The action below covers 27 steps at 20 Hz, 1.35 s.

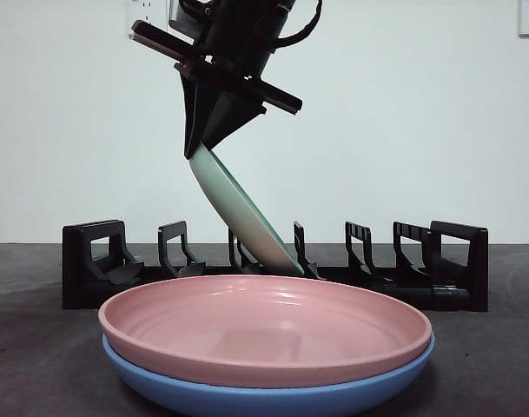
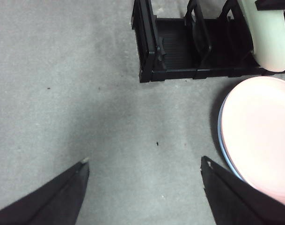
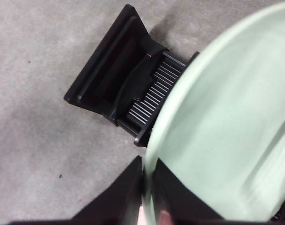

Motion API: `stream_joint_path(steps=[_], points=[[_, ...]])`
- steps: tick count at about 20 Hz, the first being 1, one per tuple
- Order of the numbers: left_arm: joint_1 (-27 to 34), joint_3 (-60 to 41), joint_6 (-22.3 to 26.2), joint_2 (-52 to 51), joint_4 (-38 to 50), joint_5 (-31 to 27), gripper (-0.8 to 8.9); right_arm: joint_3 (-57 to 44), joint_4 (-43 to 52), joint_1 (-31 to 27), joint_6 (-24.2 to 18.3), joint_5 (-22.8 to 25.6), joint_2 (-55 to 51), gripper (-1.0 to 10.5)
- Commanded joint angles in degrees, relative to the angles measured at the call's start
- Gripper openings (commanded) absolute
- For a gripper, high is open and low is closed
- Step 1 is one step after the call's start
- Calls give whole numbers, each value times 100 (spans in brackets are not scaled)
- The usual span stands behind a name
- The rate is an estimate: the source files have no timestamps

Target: Place the plate

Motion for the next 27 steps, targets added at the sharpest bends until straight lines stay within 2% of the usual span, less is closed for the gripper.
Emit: stream_joint_path(steps=[1, 4, 8, 10, 13, 17, 21, 23, 27], points=[[-9, 101, -2, 28, 164, -31, 372, 332, 15, 48, -144, -166, 90, 19], [-9, 101, -61, 28, 334, -31, 372, 763, -216, 46, -289, -278, 42, 19], [-11, 101, -153, 28, 446, -31, 372, 1733, -909, 48, -796, -275, 42, 19], [-9, 101, -153, 28, 450, -31, 372, 2157, -1248, 52, -1185, -271, 39, 19], [-11, 101, -153, 50, 461, -31, 372, 2409, -1438, 63, -1591, -254, -109, 19], [-9, 101, -175, 164, 708, -31, 371, 2393, -1620, 63, -1681, -260, -498, 19], [-11, 101, -199, 376, 1029, -31, 372, 1945, -1456, 63, -1858, -254, -1126, 19], [-11, 101, -199, 498, 1075, -31, 371, 1399, -1158, 63, -1875, -256, -1545, 19], [-11, 101, -195, 667, 1082, -31, 372, -413, -83, 70, -1873, -225, -2660, 19]])
